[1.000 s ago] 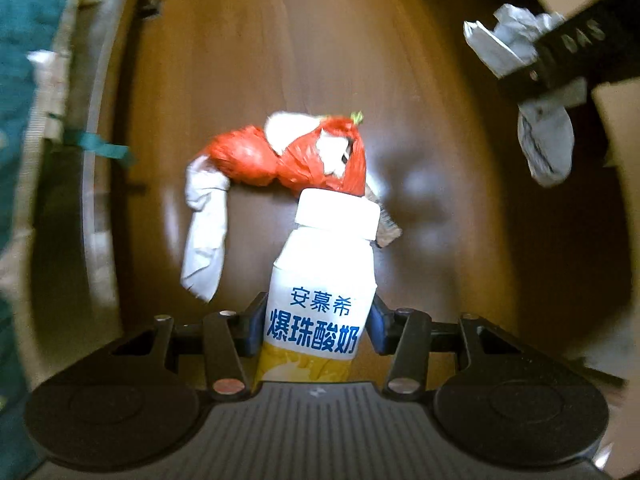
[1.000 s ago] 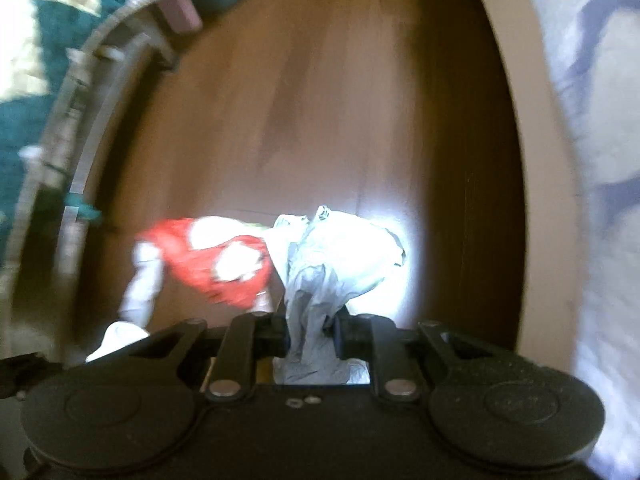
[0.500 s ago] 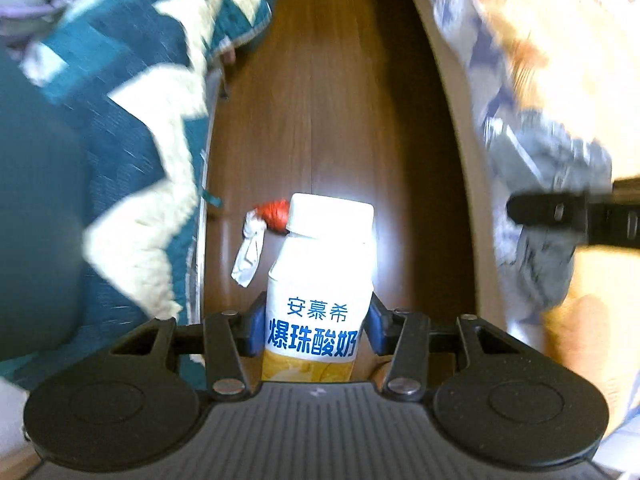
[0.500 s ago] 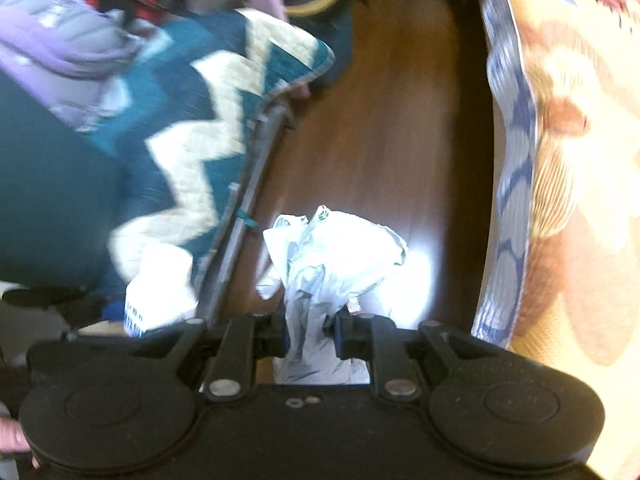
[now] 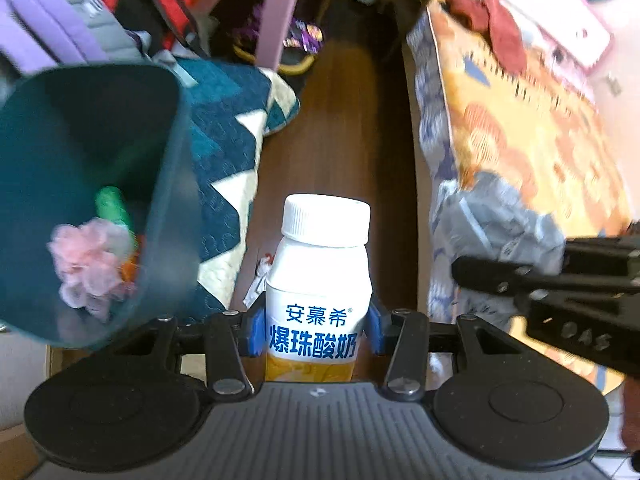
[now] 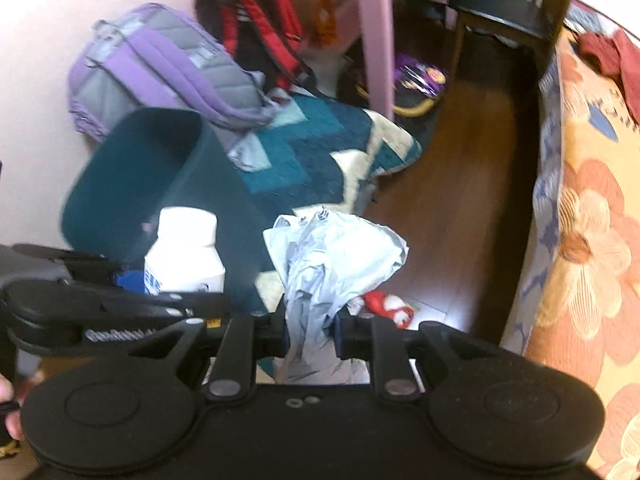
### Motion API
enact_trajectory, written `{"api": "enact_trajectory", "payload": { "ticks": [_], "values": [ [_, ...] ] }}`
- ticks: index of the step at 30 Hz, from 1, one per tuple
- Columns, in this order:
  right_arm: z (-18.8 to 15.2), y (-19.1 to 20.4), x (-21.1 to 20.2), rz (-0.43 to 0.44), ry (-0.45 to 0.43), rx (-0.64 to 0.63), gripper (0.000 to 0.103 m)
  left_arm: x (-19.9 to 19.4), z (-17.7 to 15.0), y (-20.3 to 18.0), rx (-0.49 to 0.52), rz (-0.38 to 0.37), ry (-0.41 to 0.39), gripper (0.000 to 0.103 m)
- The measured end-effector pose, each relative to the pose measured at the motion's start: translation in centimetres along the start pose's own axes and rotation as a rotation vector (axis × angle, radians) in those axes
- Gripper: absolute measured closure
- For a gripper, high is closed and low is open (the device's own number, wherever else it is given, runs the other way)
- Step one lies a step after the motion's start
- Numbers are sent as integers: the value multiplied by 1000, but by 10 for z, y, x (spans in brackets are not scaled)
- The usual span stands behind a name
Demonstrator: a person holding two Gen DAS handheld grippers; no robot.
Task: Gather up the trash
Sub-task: 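Carry the bottle and crumpled paper up over the wastebasket with both tools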
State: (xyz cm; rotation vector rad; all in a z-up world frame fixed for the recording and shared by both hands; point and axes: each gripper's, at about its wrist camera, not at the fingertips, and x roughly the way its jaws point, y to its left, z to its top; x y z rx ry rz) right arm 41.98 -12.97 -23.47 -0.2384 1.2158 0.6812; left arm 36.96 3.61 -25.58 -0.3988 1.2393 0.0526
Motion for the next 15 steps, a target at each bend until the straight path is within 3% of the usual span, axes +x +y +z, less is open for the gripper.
{"api": "enact_trajectory", "payload": {
  "ticks": [11, 15],
  "values": [
    [60, 94, -18, 79, -75, -120, 85, -118, 42, 79, -100, 17, -195, 57],
    [77, 124, -2, 102, -53, -147, 85, -129, 55, 113, -111, 52, -194, 57]
  ]
}}
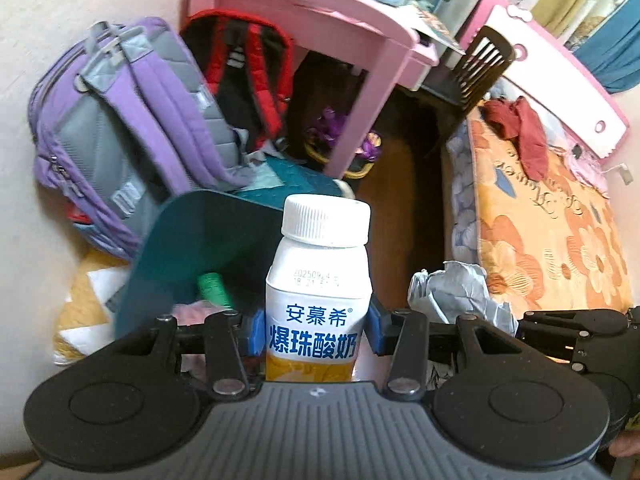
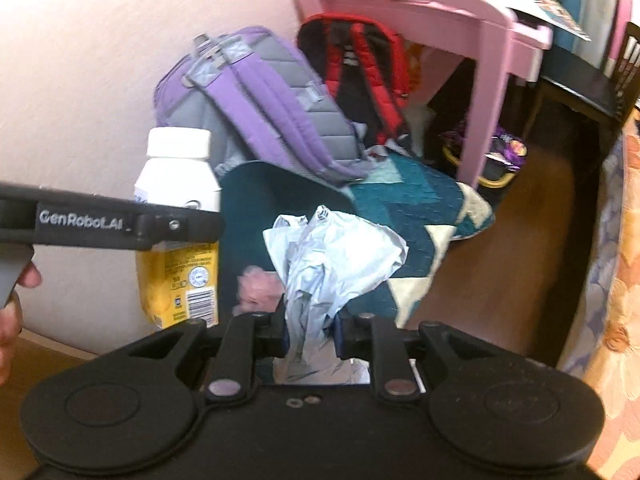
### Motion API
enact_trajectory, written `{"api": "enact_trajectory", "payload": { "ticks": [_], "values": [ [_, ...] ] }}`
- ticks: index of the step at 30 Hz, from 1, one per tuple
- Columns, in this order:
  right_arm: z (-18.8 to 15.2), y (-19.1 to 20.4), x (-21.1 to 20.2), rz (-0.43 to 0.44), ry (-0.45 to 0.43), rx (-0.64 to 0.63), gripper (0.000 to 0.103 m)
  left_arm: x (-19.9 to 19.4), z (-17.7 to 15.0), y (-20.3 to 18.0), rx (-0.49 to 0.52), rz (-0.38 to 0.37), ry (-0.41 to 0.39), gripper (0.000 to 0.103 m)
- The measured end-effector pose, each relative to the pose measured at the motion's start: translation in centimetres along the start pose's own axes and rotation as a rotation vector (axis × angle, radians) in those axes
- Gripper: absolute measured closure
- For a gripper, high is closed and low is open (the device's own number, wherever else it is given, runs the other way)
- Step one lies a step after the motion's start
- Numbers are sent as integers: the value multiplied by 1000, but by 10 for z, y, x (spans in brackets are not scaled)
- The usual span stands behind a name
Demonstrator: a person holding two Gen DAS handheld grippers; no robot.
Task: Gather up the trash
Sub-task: 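Carry the bottle and crumpled paper up over the wastebasket with both tools, then open both tools to drop the bottle and paper into the wastebasket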
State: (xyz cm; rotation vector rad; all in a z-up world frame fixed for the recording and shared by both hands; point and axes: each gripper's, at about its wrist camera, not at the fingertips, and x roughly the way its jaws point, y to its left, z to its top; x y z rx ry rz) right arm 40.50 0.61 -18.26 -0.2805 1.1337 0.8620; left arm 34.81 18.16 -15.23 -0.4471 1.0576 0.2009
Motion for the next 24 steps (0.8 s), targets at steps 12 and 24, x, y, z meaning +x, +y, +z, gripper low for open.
{"api": "enact_trajectory", "payload": {
  "ticks": [12, 24],
  "values": [
    [20, 48, 89, 10, 117, -37, 85, 61, 23, 78, -39, 74, 180, 57],
    [12, 43, 143, -43, 226, 0, 80, 127, 10, 80, 68, 120, 318, 57]
  ]
}}
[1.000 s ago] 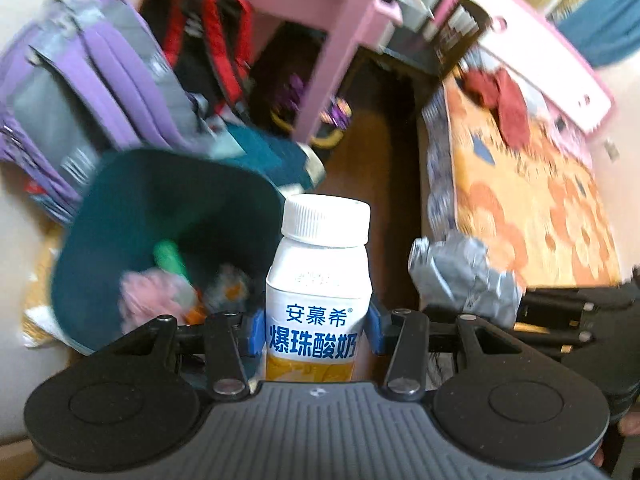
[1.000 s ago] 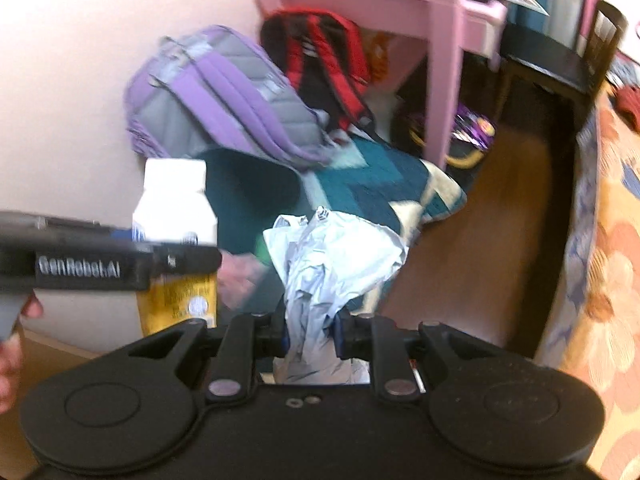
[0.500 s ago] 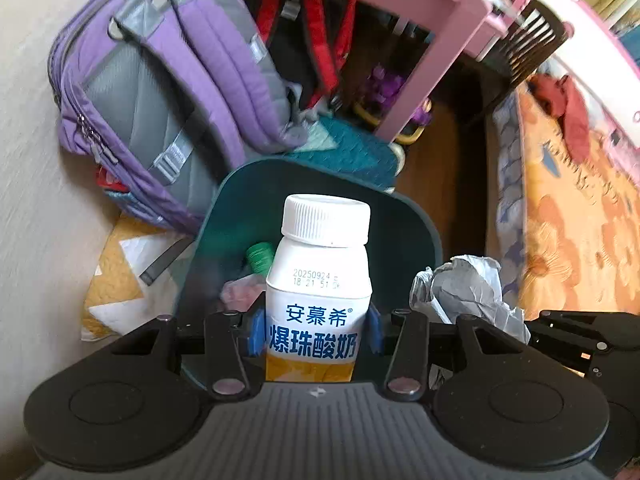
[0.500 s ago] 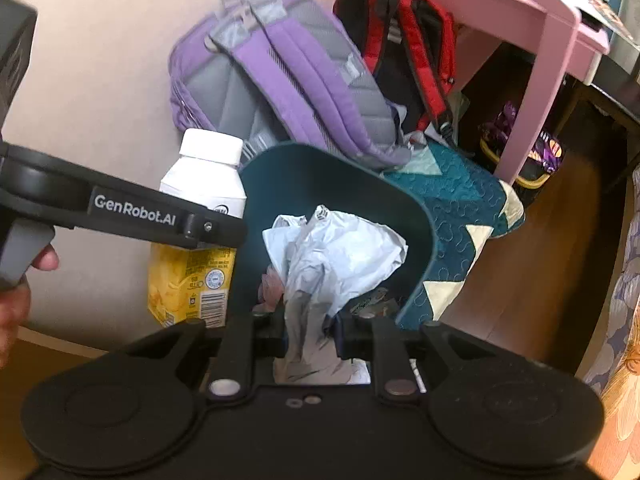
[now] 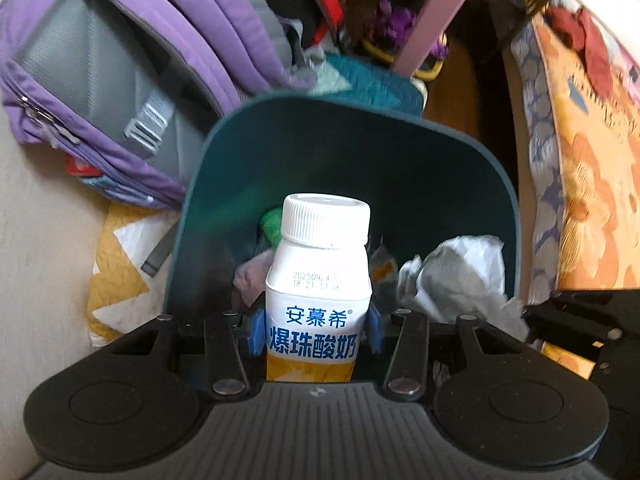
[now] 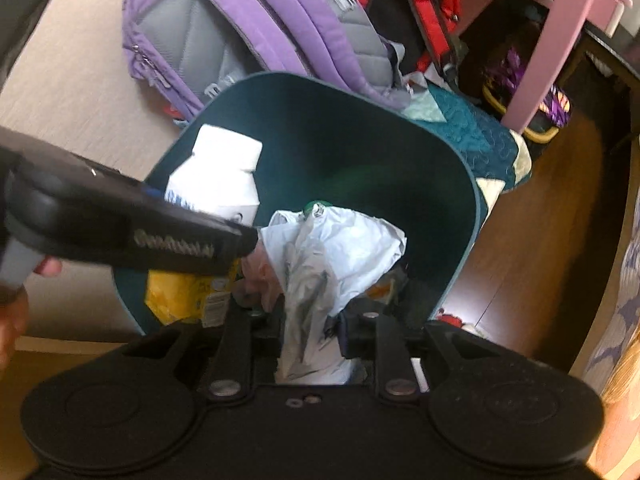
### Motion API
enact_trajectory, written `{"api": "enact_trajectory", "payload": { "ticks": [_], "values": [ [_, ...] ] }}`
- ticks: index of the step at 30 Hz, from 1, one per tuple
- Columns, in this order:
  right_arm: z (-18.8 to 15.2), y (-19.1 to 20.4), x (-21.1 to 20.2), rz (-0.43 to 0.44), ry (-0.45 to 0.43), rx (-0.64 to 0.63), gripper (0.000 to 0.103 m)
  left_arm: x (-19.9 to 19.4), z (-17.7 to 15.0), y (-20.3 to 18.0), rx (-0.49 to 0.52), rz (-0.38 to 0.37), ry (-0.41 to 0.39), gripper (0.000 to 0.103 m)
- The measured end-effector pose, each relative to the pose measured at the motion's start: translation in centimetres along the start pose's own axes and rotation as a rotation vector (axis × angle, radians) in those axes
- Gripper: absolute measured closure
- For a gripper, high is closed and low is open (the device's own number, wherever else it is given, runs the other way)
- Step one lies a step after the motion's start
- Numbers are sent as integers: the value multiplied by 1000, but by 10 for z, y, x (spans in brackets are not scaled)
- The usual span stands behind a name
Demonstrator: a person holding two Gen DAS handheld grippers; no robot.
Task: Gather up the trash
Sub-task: 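Open both tools to drop the bottle and paper into the wastebasket, then move both open tools back down toward the white cloth and red bag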
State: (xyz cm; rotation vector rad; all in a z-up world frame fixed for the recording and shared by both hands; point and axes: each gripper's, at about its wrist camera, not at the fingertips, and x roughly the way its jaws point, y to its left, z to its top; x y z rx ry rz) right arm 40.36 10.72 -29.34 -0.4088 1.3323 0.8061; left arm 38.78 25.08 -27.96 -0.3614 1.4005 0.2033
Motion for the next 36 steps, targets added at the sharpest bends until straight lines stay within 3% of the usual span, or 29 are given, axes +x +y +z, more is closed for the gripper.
{"api": "enact_trajectory", "payload": {
  "ticks": [4, 10, 15, 20, 36],
  "values": [
    [-1, 0, 6, -29, 20, 5, 77, 16, -1, -4, 40, 30, 32, 57],
    [-2, 6, 9, -46, 25, -31, 74, 27, 0, -9, 46, 17, 68, 57],
    [-5, 11, 5, -53, 8, -57, 66, 26, -2, -11, 58, 35, 71, 53],
    [-11, 11, -9, -35, -24, -56, 53, 14, -6, -7, 44, 24, 42, 52],
    [-35, 1, -80, 30, -155, -35, 45, -59, -39, -30, 52, -54, -112, 52]
  ]
}}
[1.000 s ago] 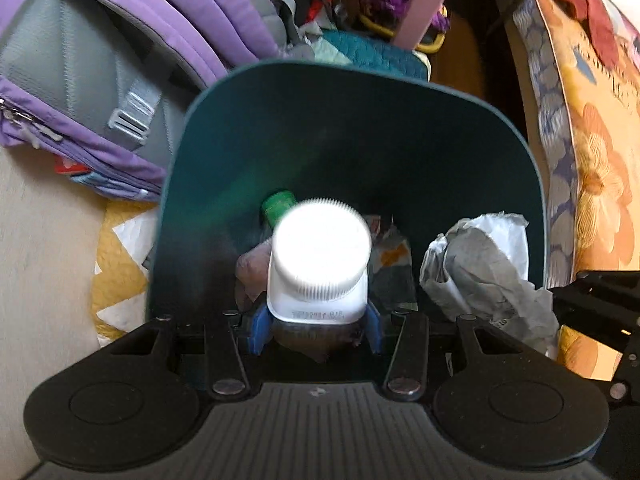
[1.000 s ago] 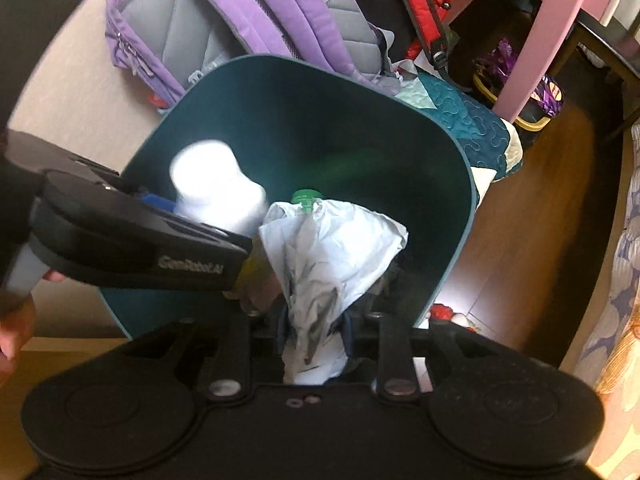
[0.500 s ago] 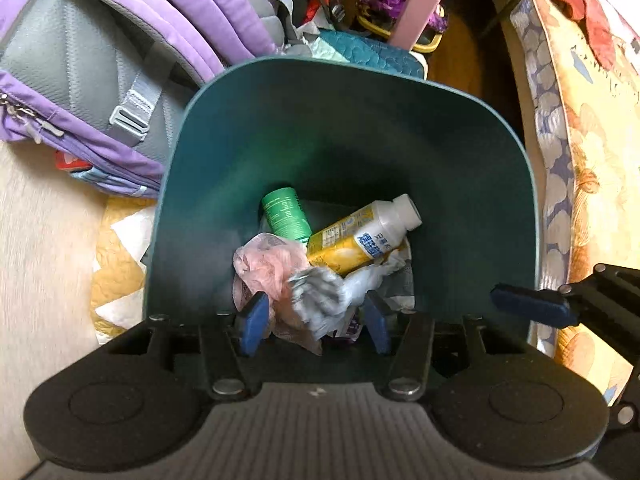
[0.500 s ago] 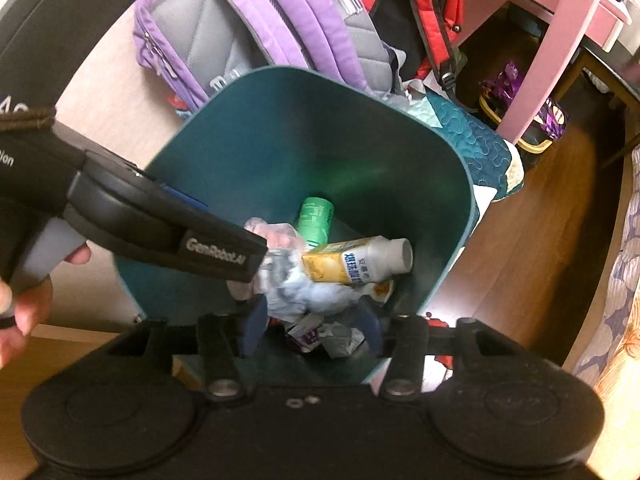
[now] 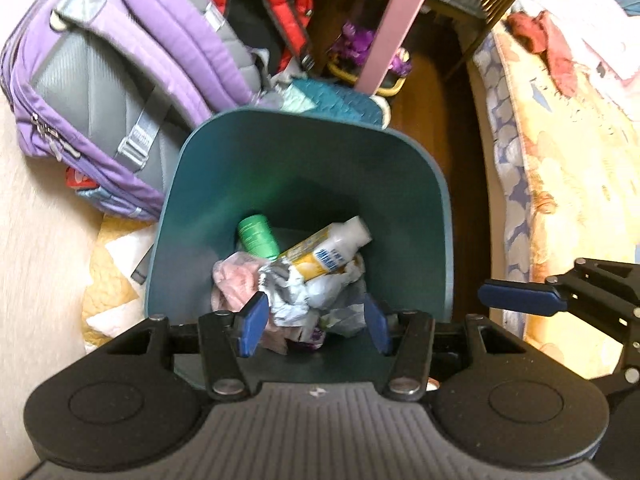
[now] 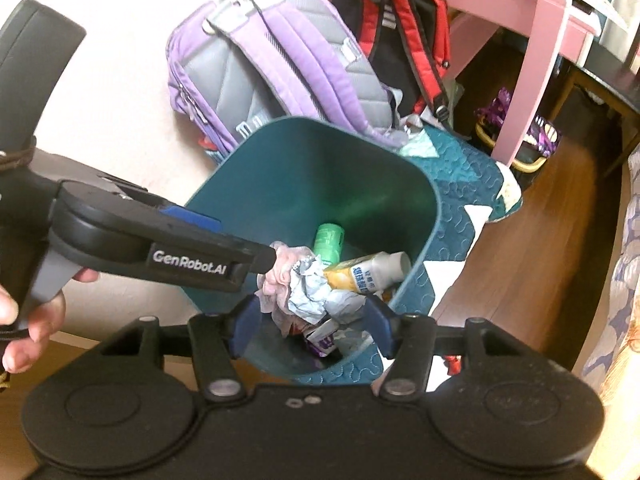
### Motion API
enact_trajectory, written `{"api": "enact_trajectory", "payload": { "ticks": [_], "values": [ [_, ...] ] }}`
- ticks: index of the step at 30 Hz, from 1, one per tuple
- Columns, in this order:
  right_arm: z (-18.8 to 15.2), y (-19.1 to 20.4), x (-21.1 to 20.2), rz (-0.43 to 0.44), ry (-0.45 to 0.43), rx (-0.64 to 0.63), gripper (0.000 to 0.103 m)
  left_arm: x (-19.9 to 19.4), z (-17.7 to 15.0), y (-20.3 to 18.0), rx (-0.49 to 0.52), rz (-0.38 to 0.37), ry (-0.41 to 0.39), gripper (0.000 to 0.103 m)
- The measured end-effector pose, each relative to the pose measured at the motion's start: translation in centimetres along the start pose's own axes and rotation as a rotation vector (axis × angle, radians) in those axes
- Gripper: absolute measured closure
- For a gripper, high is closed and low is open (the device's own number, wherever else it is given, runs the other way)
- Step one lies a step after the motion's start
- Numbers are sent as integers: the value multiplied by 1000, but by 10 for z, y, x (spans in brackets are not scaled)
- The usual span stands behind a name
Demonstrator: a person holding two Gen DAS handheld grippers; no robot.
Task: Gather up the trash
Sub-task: 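Move both open tools back down toward the white cloth and red bag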
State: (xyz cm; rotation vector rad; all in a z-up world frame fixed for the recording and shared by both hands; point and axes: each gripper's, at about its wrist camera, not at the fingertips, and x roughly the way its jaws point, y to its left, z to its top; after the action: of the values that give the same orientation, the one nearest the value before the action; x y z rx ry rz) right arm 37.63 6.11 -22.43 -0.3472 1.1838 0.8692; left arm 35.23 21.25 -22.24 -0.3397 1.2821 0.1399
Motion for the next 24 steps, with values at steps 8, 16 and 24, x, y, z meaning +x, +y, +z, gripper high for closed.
{"api": "enact_trajectory", "payload": {
  "ticks": [8, 16, 24],
  "values": [
    [-17, -23, -40, -15, -59, -2, 40, -28, -9, -38, 37, -40, -63, 52],
    [-47, -71, -75, -25, -99, 41, 26, -35, -21, -92, 78, -36, -123, 30],
    [-93, -145, -93, -33, -103, 117, 13, -14, -29, -151, 78, -67, -127, 29]
  ]
}}
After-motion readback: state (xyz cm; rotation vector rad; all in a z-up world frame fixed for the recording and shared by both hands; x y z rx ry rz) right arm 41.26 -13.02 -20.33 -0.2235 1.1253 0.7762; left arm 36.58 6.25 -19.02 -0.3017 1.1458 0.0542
